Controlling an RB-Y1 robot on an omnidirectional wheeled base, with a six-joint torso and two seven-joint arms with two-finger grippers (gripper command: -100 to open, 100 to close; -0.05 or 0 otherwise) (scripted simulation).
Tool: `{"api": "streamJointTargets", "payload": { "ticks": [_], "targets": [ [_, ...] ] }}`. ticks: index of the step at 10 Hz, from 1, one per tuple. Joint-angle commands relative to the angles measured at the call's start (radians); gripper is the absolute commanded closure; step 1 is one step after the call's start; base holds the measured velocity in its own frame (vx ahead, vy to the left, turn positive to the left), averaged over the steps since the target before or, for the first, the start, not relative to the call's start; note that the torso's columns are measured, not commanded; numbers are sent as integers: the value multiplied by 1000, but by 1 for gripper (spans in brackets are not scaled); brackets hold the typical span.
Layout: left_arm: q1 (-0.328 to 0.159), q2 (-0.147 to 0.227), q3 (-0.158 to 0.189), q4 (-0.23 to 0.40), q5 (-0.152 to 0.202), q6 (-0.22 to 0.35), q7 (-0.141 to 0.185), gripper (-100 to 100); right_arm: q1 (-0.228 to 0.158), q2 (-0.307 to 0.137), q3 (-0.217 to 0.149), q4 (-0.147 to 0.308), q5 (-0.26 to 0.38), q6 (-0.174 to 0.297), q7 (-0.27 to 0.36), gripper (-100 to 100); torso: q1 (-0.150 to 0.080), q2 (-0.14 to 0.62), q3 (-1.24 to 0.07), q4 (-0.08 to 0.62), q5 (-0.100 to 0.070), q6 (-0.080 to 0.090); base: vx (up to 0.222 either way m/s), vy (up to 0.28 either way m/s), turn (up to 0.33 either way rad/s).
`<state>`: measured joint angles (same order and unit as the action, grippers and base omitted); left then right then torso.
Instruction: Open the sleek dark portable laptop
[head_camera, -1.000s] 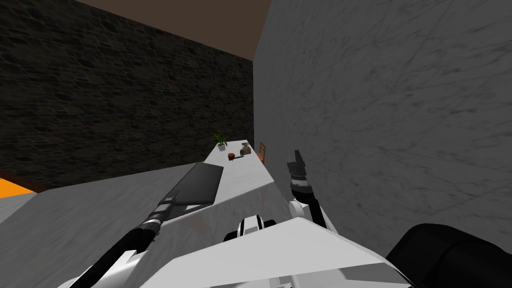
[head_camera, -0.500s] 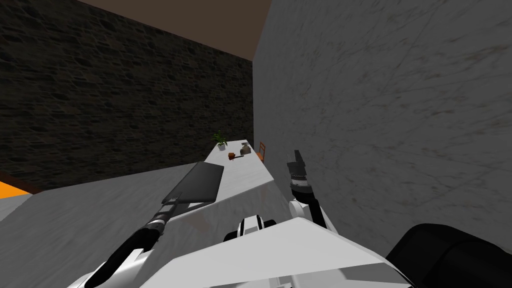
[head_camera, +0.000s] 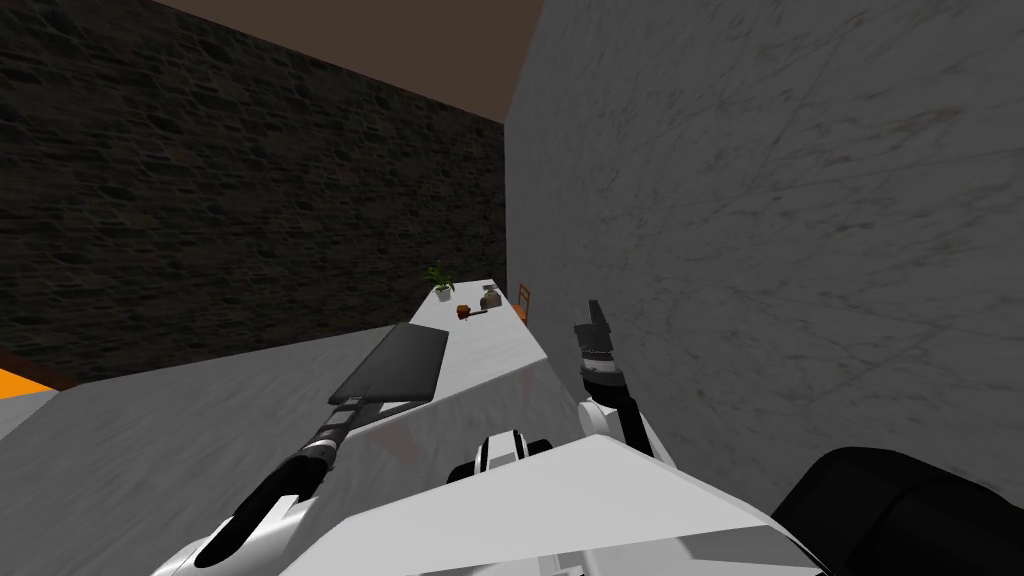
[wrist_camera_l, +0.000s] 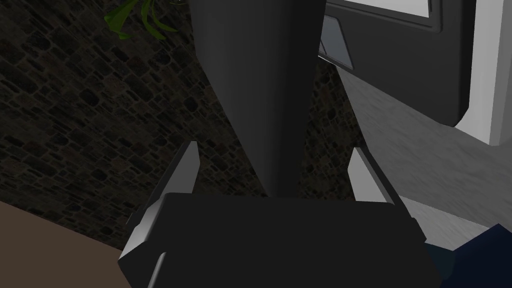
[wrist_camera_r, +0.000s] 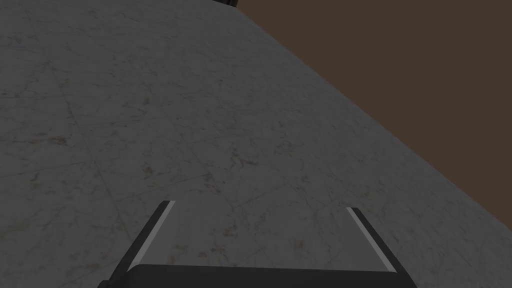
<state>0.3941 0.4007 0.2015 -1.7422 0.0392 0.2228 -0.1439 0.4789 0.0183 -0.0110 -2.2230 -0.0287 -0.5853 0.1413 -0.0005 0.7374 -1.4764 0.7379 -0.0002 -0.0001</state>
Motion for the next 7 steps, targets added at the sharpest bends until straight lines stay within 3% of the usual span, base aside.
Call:
{"api": "streamJointTargets", "payload": {
  "ticks": [1, 7],
  "targets": [
    [-53, -7, 29, 57, -16, 7, 0, -100, 0, 0, 0, 0, 0, 0, 0, 0, 0, 1, 1, 0, 0, 1, -78, 6, -190],
    [-213, -27, 115, 223, -62, 29, -2, -100, 0, 0, 0, 0, 0, 0, 0, 0, 0, 0, 0, 0, 0, 0, -113, 13, -172]
  ]
}}
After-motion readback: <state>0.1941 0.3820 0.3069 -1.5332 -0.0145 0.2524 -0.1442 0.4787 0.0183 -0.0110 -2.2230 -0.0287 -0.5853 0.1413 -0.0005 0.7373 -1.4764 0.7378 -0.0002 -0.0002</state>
